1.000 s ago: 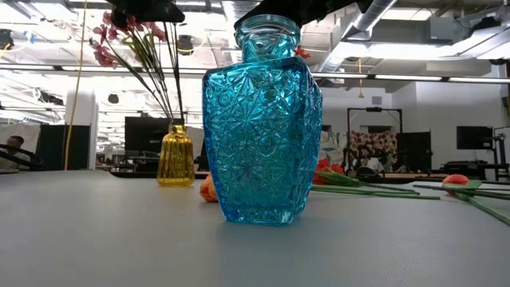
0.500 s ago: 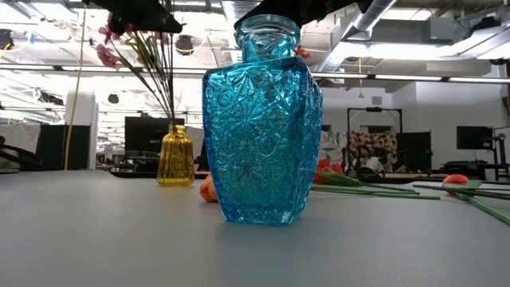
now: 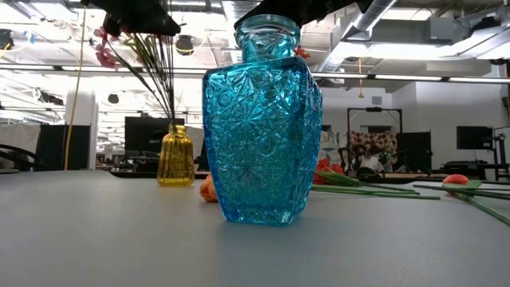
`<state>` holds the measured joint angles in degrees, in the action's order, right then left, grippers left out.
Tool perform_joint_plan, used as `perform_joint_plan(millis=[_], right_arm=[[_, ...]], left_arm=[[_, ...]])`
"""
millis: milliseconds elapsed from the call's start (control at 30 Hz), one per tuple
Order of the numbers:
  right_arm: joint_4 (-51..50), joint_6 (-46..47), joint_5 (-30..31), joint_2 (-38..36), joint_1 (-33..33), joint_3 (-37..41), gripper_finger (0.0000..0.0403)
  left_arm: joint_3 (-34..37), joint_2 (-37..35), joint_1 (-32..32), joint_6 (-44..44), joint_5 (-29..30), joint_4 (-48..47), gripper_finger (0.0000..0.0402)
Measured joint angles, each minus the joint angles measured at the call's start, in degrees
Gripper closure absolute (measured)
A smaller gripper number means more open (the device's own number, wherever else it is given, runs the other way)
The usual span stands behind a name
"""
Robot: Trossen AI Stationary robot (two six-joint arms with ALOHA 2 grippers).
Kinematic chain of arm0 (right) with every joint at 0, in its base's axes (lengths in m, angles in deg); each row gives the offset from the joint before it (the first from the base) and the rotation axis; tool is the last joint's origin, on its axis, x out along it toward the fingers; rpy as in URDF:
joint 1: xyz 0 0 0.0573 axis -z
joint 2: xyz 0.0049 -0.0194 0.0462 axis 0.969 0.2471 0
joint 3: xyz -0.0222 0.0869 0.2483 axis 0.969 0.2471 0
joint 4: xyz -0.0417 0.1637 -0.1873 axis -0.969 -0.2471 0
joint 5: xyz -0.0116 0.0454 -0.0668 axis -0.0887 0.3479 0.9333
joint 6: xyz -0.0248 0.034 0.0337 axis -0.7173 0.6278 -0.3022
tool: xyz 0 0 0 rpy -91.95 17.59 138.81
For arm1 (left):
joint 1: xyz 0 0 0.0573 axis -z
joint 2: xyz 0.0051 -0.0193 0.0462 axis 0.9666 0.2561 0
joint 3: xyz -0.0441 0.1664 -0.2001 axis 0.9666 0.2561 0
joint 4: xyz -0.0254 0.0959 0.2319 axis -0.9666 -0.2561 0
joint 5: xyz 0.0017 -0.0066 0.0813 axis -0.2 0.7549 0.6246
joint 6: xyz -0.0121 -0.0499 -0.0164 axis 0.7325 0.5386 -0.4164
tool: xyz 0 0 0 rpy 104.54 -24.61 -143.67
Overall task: Sort flowers into vase by color
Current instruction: Put the left pink flowers into the yellow vase
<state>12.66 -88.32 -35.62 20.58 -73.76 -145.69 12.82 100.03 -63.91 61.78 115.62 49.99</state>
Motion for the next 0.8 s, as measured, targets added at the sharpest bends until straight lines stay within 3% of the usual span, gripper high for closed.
perform_joint_plan(millis=[367, 800], right_arm=[[-0.3, 0.0, 0.0, 0.0, 0.0, 0.0, 0.0191], [-0.9, 0.0, 0.0, 0.0, 0.0, 0.0, 0.0191]], left_arm=[[0.0, -0.1, 0.0, 0.5, -1.4, -0.8, 0.0268], [0.0, -4.8, 1.8, 6.9, -8.3, -18.6, 0.0237]])
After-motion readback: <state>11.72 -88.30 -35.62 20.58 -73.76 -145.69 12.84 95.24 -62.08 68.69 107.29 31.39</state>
